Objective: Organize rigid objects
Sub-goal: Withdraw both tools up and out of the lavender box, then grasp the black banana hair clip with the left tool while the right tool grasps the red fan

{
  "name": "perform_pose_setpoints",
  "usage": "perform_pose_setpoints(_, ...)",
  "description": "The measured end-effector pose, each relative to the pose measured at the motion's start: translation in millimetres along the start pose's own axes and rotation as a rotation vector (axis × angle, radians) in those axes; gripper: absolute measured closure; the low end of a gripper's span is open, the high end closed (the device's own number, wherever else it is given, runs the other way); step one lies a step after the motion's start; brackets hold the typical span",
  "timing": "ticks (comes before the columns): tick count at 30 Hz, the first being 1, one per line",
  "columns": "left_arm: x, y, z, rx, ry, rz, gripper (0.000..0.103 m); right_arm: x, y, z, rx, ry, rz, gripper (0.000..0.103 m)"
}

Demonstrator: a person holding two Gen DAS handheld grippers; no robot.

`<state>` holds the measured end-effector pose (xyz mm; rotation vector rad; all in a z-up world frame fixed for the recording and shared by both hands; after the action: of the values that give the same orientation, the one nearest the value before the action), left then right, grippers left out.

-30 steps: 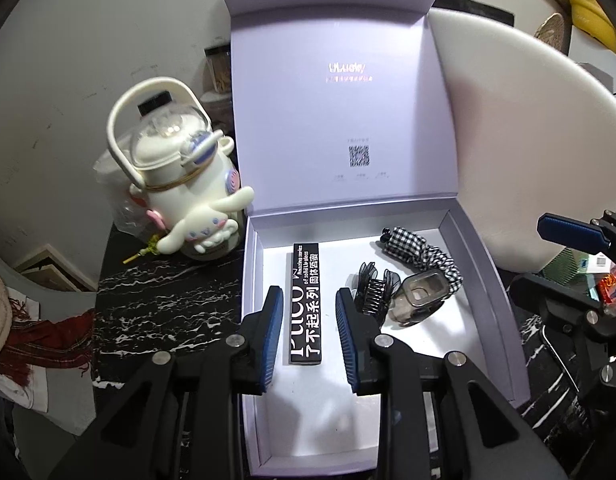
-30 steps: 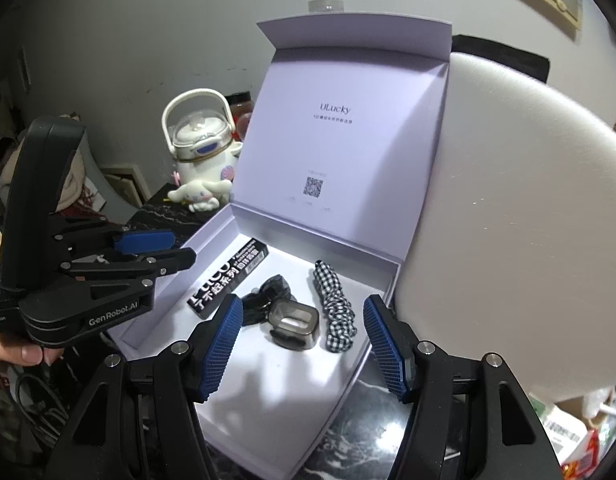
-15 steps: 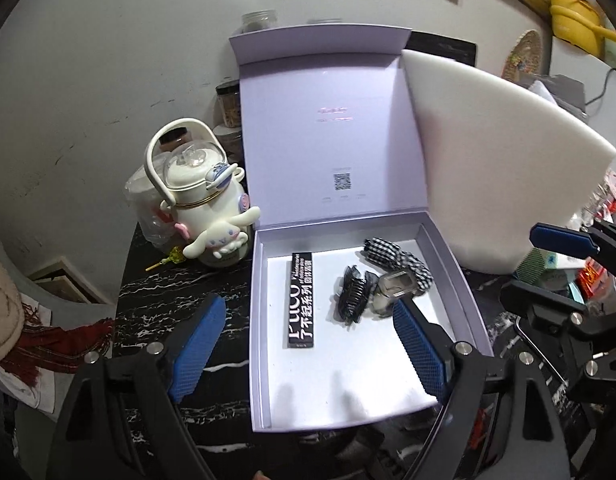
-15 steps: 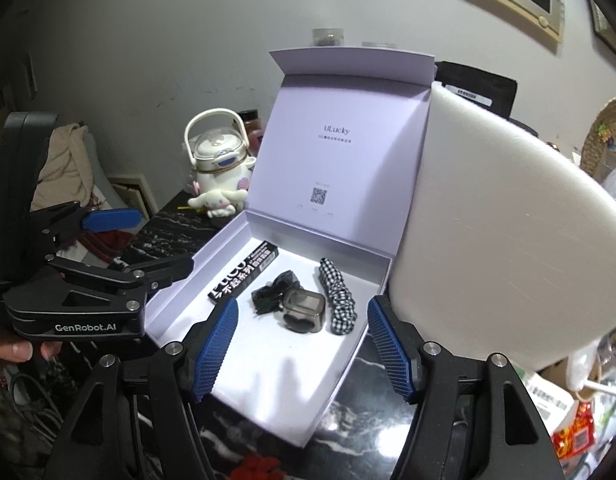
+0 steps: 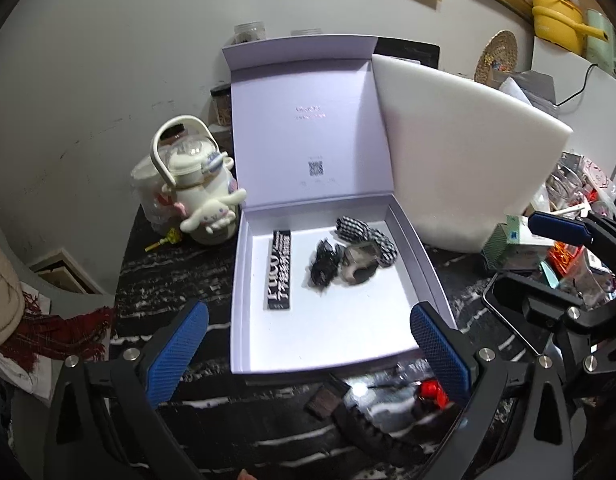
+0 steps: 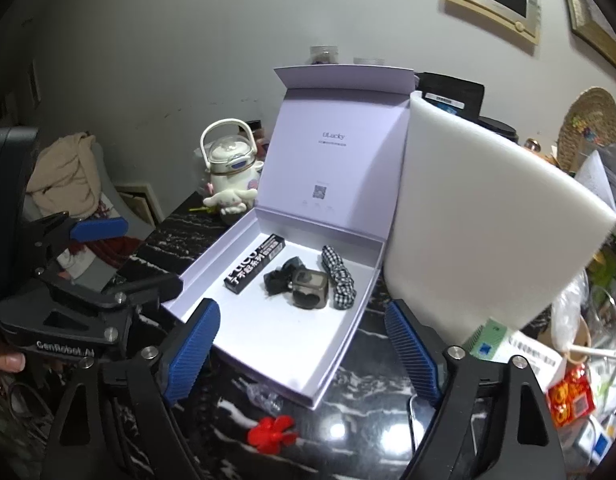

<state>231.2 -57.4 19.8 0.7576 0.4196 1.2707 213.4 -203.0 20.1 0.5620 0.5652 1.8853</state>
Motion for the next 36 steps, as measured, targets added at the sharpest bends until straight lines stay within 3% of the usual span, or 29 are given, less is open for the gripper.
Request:
perform_pose_setpoints(3, -3, 5, -9, 0.004, 0.008, -0.006, 0.000, 0, 7, -7, -0.001, -0.008, -0.017, 0.010)
perform_pose_setpoints(15, -24, 17, -44, 0.014, -0.014, -0.027, 0.000, 3, 25, -43, 0.009, -0.010, -0.050, 0.010)
perform_pose_setpoints(29, -27, 6, -90, 0.082, -0.015, -0.008, 0.000, 7, 21, -104, 0.038, -0.106, -0.017, 0.010)
perform_pose_setpoints(36, -34, -8, -113, 0.132, 0.011, -0.044, 0.000, 4, 15, -128, 0.063, -0.135, 0.001, 0.010)
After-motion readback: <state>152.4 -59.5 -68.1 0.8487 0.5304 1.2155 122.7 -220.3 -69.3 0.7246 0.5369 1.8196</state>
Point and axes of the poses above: each gripper's, at about its wrist camera, not at the fingertips, and y roughly against the way its jaws point, x to its left, z to its top, the point moved 8 cm from there along -y, roughly the way its jaws point, and after that the axes turned 6 degrees about z, right-handed, at the moved point
